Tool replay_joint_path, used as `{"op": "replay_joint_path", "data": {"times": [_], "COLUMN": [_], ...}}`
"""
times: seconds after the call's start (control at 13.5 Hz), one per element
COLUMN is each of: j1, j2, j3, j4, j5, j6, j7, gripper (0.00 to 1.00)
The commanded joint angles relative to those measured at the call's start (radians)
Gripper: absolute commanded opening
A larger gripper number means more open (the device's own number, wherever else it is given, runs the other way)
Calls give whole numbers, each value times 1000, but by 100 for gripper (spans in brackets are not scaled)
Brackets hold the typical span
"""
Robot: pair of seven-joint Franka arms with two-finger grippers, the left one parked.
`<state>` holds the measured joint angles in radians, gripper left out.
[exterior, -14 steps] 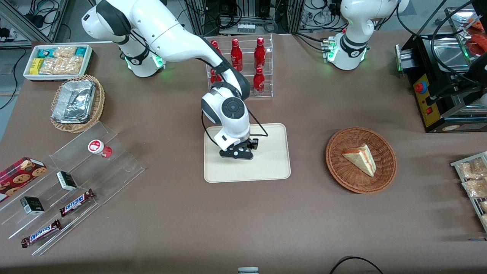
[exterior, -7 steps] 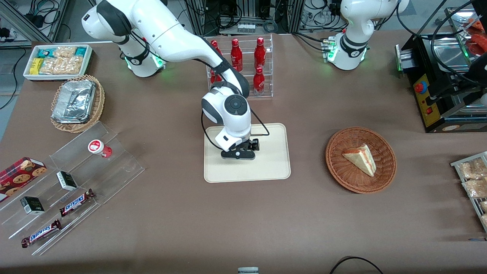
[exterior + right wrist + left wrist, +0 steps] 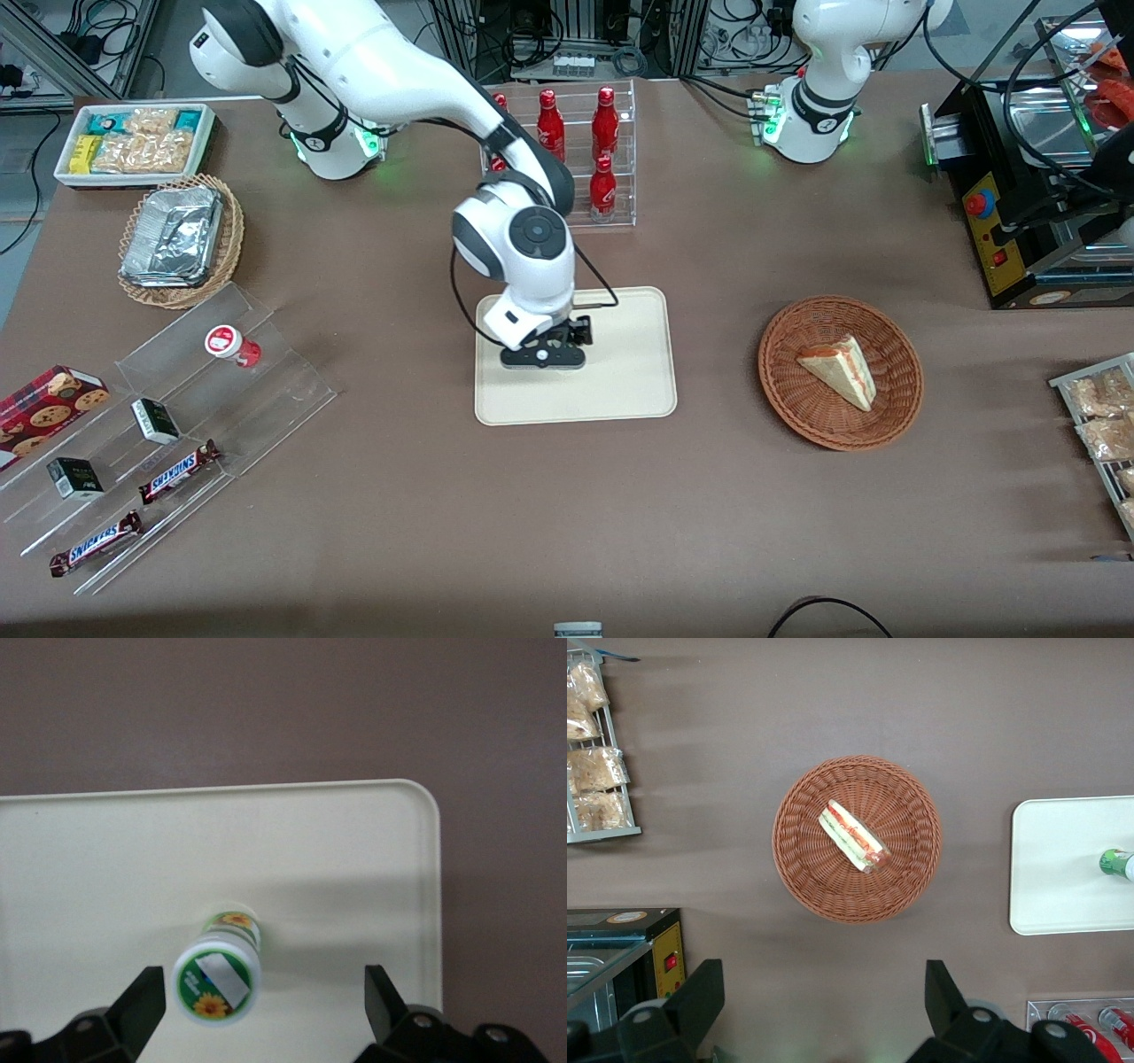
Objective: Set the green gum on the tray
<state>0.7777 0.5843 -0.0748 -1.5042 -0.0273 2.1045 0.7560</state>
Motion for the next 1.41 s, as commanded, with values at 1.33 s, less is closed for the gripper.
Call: {"op": "replay_joint_path", "data": {"times": [1.33], "j1": [-647], "j2": [-481], "j3": [9], "j4": [-198], "j5": [104], "j6": [-460], "j7": [-561], "gripper": [100]}}
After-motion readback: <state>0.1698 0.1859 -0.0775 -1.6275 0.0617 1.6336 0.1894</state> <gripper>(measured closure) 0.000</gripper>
